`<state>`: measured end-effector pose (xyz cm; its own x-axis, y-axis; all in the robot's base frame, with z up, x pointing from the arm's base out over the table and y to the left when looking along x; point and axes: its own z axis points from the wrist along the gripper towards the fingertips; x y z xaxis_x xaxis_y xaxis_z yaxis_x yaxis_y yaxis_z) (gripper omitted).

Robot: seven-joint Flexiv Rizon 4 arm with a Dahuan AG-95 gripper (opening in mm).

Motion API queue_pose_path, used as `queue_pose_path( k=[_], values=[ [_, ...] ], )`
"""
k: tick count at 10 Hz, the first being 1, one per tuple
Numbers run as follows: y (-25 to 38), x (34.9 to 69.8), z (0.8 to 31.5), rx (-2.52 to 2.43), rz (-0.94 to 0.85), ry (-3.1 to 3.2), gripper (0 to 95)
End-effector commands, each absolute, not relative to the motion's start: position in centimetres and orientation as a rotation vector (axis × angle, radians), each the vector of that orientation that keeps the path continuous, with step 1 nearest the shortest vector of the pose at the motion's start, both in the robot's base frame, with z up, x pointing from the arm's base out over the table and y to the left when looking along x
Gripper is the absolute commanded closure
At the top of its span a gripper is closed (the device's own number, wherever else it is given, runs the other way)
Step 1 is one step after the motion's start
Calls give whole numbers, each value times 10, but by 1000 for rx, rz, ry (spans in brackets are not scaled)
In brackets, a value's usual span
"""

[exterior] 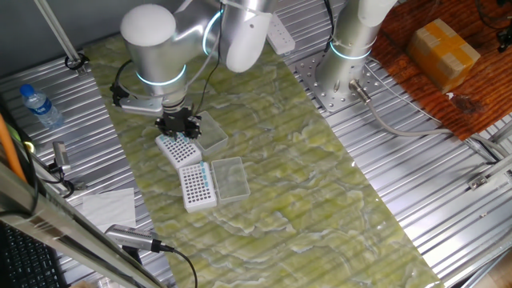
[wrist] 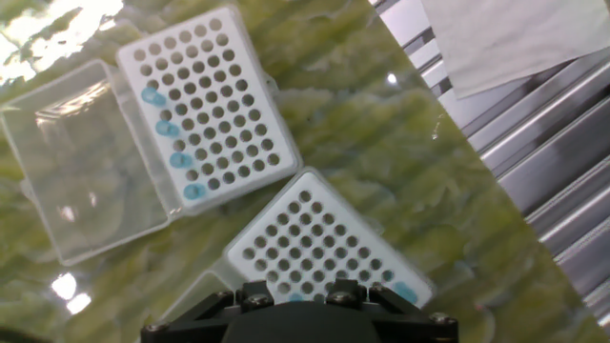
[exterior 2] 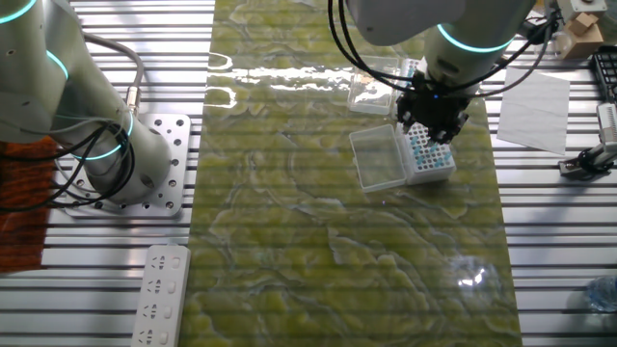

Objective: Transfer all medium pipette tips from one holder to another

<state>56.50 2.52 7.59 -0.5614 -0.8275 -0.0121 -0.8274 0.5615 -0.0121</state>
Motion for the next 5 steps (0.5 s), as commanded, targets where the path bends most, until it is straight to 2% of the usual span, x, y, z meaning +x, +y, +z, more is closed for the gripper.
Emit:
queue_pose_path(
  k=[1, 2, 3, 5],
  values=[
    [26, 562, 76, -1466, -14, 2757, 570],
    [26, 561, 76, -1468, -18, 2756, 570],
    [25, 561, 76, -1483, -27, 2748, 760],
    [25, 560, 75, -1509, -44, 2726, 760]
  ],
)
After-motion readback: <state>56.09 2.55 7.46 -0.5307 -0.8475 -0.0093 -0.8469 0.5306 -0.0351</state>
